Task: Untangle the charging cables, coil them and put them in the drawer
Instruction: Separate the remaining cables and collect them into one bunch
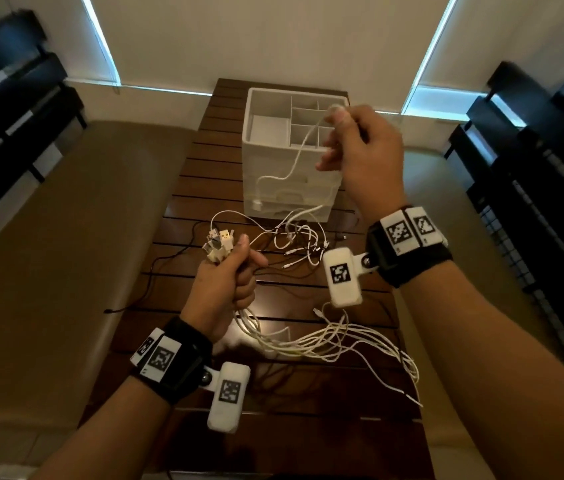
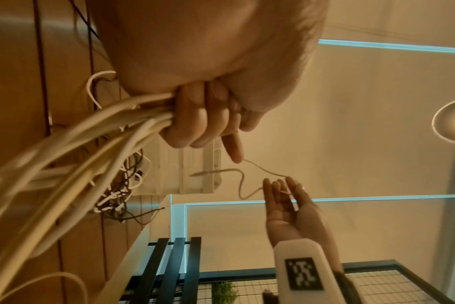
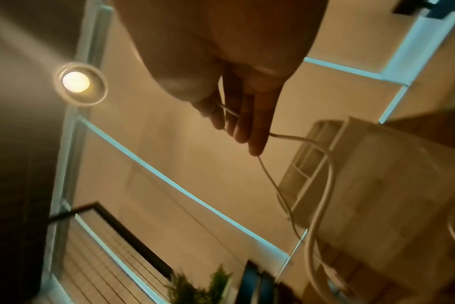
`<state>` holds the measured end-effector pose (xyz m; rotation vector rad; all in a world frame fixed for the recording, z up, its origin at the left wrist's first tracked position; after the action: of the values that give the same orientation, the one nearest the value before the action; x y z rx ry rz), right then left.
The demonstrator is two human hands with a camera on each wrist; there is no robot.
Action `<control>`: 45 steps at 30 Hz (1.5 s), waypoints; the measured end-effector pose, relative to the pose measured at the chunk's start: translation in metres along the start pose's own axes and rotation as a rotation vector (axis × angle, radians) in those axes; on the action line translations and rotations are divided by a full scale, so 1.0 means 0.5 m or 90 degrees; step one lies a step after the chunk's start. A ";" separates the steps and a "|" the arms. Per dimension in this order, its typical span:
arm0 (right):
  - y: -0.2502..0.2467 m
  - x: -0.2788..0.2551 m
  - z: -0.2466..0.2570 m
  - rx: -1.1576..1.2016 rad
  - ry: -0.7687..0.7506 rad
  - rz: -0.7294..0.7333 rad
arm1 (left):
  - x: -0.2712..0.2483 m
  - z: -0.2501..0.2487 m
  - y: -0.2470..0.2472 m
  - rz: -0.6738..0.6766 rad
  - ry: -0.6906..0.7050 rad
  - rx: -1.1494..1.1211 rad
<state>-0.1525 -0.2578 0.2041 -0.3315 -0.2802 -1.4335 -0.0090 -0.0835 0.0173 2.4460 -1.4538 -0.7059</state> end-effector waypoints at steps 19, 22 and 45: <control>0.112 -0.258 -0.127 -0.106 0.079 0.509 | 0.050 -0.032 0.056 0.025 -0.029 -0.041; 0.096 -0.271 -0.187 -0.318 0.039 0.585 | 0.062 -0.052 0.047 0.017 0.002 -0.065; 0.114 -0.233 -0.055 -0.171 -0.086 0.387 | 0.006 -0.023 0.062 0.068 -0.011 0.118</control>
<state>-0.1101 -0.1554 0.1312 -0.6719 -0.0788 -0.8473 -0.0260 -0.1022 0.0390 2.4766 -1.7129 -0.5955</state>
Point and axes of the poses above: each hand's wrist, its own x-axis towards the middle knuckle, its own y-axis out of the palm, z = x × y, the point moved 10 cm from there along x, towards the middle knuckle, and after that the axes turned 7 degrees about -z, right-handed, at the moved point
